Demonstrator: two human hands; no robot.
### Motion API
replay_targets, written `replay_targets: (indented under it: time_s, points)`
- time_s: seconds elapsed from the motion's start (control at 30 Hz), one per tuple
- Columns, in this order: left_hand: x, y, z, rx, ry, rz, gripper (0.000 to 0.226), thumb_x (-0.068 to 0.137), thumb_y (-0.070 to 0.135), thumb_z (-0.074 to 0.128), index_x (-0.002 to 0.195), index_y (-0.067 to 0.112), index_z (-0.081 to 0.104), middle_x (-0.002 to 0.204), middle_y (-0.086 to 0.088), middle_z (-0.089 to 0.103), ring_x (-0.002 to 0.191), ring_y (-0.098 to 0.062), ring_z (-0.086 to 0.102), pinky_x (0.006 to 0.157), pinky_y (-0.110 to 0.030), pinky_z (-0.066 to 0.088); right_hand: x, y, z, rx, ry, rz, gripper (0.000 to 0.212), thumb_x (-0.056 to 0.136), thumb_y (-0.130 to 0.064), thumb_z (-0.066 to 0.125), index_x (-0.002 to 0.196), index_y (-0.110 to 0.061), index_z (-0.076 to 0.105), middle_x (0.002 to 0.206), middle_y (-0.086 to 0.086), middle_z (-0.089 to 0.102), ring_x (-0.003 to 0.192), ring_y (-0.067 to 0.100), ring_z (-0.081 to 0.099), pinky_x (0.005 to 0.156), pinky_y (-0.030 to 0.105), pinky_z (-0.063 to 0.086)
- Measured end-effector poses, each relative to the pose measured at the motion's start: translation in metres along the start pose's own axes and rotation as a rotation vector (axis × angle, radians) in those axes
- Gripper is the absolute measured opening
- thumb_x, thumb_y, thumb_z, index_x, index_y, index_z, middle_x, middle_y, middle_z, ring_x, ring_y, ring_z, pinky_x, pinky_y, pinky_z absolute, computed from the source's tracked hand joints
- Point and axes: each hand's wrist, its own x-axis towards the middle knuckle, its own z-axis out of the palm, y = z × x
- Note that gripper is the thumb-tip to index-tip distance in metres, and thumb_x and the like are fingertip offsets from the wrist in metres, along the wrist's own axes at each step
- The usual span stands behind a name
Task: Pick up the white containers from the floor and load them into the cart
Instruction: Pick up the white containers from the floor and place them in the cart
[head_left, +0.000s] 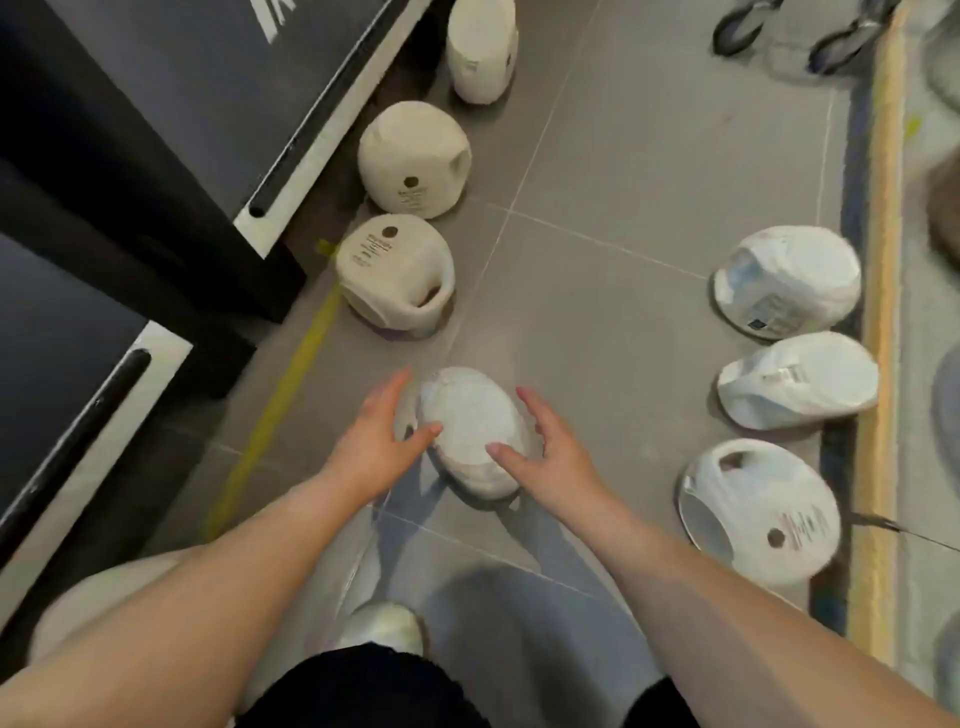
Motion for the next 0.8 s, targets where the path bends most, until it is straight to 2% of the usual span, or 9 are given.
replay_targets:
  time_s: [0.1,0.17,0.2,0.3,0.37,0.43,0.47,0.67,0.8]
  points:
    - [0.031,-0.023,0.027,-0.117,-0.027,0.007,0.084,0.085,0.042,0.067,0.151,0.038,0.015,0.160,-0.003,0.017,0.143,-0.024,0.027,0.113,-0.046,0.033,0.031,0.029,0.029,-0.153,-0.087,-0.054,0.084,0.077,-0.044,0.073,0.147,-0.033,0.026,0.154,0.008,0.025,0.142,0.026,0.024,0.116,0.038,0.021]
    - [0.045,-0.033,0.043,-0.160,-0.070,-0.001,0.081,0.085,0.043,0.067,0.149,0.041,0.018,0.159,0.002,0.022,0.142,-0.021,0.029,0.115,-0.041,0.030,0.044,0.043,0.042,-0.159,-0.117,-0.029,0.093,0.070,-0.054,0.071,0.147,-0.040,0.021,0.157,0.008,0.015,0.144,0.027,0.017,0.117,0.039,0.020]
    - [0.049,-0.035,0.049,-0.179,-0.091,-0.010,0.077,0.086,0.043,0.066,0.149,0.041,0.021,0.155,0.006,0.029,0.138,-0.018,0.035,0.111,-0.035,0.034,0.046,0.046,0.046,-0.147,-0.115,-0.018,0.097,0.065,-0.058,0.069,0.146,-0.044,0.019,0.157,0.007,0.012,0.144,0.025,0.015,0.117,0.039,0.021]
    - [0.054,-0.042,0.060,-0.299,-0.120,-0.049,0.074,0.087,0.044,0.065,0.147,0.046,0.022,0.140,0.018,0.044,0.118,-0.010,0.050,0.083,-0.015,0.045,0.052,0.055,0.050,-0.105,-0.116,-0.041,0.102,0.055,-0.066,0.064,0.142,-0.056,0.011,0.157,0.002,0.009,0.144,0.021,0.016,0.116,0.039,0.023]
    - [0.053,-0.044,0.065,-0.405,-0.128,-0.080,0.077,0.079,0.053,0.068,0.142,0.057,0.023,0.138,0.021,0.047,0.119,-0.013,0.053,0.088,-0.026,0.052,0.053,0.056,0.050,-0.070,-0.128,-0.035,0.102,0.051,-0.068,0.065,0.135,-0.067,0.006,0.156,-0.002,0.007,0.144,0.018,0.015,0.116,0.039,0.025]
    - [0.051,-0.043,0.068,-0.482,-0.118,-0.093,0.079,0.069,0.060,0.070,0.135,0.064,0.026,0.138,0.021,0.049,0.123,-0.015,0.054,0.097,-0.043,0.051,0.052,0.056,0.052,-0.042,-0.128,-0.038,0.103,0.049,-0.068,0.067,0.131,-0.071,0.004,0.154,-0.004,0.010,0.142,0.017,0.018,0.114,0.038,0.027]
    - [0.049,-0.042,0.069,-0.496,-0.113,-0.092,0.080,0.067,0.060,0.072,0.134,0.064,0.028,0.138,0.021,0.049,0.123,-0.015,0.054,0.099,-0.046,0.049,0.051,0.056,0.052,-0.032,-0.120,-0.042,0.104,0.048,-0.067,0.068,0.130,-0.072,0.004,0.152,-0.005,0.012,0.140,0.017,0.020,0.113,0.037,0.029]
    - [0.033,-0.021,0.057,-0.513,-0.054,-0.041,0.079,0.066,0.055,0.075,0.134,0.059,0.035,0.132,0.024,0.054,0.120,-0.004,0.054,0.099,-0.043,0.050,0.032,0.042,0.041,0.020,-0.049,-0.080,0.104,0.058,-0.048,0.079,0.129,-0.071,0.007,0.145,-0.012,0.016,0.135,0.012,0.025,0.100,0.021,0.028]
    - [0.003,0.031,0.015,-0.569,0.006,0.007,0.076,0.076,0.036,0.079,0.137,0.053,0.038,0.133,0.023,0.053,0.117,0.000,0.054,0.099,-0.040,0.050,0.002,-0.011,0.001,0.027,-0.014,-0.131,0.104,0.055,-0.051,0.078,0.127,-0.074,0.007,0.148,-0.010,0.014,0.138,0.014,0.022,0.109,0.029,0.032]
